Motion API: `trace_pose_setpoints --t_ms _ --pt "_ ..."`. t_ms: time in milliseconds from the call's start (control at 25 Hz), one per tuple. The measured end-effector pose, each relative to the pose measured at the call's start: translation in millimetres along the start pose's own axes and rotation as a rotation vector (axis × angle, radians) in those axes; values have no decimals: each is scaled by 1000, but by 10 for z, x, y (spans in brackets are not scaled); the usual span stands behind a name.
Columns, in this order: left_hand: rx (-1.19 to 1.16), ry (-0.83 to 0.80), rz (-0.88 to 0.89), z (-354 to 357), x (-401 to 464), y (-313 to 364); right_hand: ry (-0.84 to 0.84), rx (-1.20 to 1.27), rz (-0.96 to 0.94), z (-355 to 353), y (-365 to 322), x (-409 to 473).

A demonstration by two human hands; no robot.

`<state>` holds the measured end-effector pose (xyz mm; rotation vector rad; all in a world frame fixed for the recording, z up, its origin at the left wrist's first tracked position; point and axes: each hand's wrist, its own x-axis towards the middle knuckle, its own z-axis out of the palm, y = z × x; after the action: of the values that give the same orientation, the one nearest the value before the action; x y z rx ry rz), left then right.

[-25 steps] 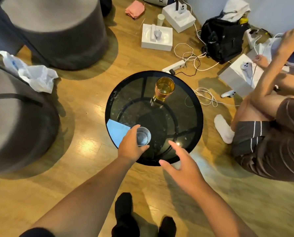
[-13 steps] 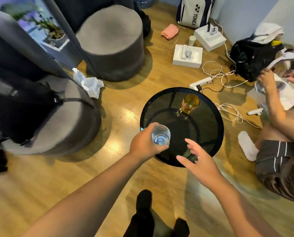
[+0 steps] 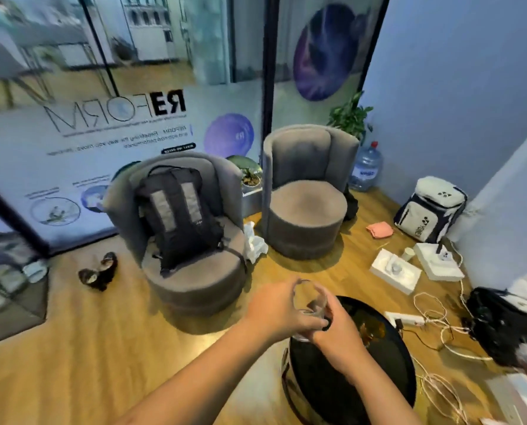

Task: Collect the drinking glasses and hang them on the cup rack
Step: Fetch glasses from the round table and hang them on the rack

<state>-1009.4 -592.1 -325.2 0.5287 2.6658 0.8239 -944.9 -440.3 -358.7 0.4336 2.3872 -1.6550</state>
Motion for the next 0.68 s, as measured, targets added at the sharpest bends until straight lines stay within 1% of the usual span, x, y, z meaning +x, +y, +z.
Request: trace_pose_setpoints --t_ms 80,240,400,520,680 --pt "-21 93 -1 -352 -344 103 -22 -8 -103 76 -390 -222" --pt "-120 183 -41 -829 -965 129 -54 9 -260 274 -857 -618" --pt "-345 258 -21 -1266 -1595 62 -83 26 -370 439 -1341 -967" --pt "-385 353 -3 -1658 -2019 -43 -108 41 -462 553 -1769 -1171" --pt "-394 497 -35 -2056 -2675 -323 -165 45 -554 871 -2196 -1410"
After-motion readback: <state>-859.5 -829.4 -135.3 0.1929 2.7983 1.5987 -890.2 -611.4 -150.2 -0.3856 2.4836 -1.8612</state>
